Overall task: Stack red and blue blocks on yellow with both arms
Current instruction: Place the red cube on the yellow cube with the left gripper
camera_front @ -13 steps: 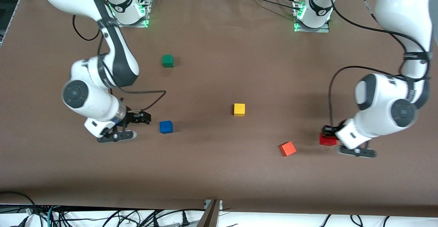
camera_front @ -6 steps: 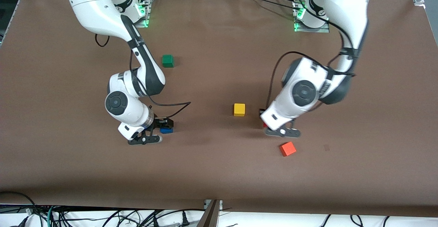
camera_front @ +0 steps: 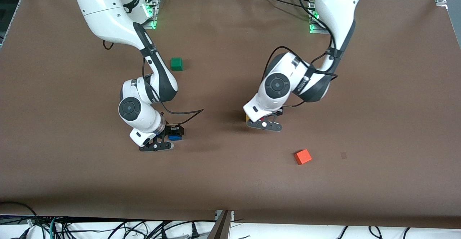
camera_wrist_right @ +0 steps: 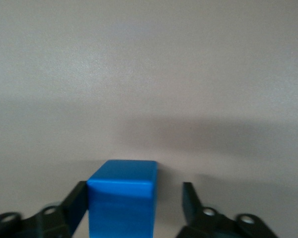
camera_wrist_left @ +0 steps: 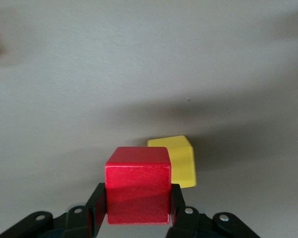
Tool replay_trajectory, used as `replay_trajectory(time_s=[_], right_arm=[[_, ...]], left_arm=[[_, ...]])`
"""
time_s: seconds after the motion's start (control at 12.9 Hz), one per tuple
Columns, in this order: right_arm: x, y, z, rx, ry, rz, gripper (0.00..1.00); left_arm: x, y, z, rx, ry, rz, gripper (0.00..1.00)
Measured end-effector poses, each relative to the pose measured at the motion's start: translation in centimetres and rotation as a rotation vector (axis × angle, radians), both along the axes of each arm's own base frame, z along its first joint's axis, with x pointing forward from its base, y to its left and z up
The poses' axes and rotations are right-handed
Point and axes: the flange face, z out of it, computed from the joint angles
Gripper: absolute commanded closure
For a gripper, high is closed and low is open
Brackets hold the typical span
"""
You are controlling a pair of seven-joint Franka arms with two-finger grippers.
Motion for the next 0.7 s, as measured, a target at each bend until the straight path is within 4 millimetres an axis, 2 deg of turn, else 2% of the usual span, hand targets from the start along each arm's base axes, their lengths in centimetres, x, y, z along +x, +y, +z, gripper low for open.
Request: replay_trajectory(time_s=[0.23,0.46,0.54,0.7], right_arm=[[0.0,0.0,0.0,0.0,0.001,-0.001,0.59],[0.1,-0.1,0.3,-0.001,-0.001,-0.003,0.6],[0.3,-0.3,1.1,-0.002,0.004,-0.004,0.6],[1.1,-0.5,4.2,-0.007,0.035,-0.004,0.6]], left_arm=[[-1.0,-1.4,-0.5,0.005,0.004,0.003,0.94],[-1.5,-2.1,-1.1,0.007,0.008,-0.007,0.93],[-1.5,-2.4,-1.2,0.001,-0.001,-0.009,0.93],[-1.4,-2.5,-1.2,-0.008,-0.015,-0.008,0.92]])
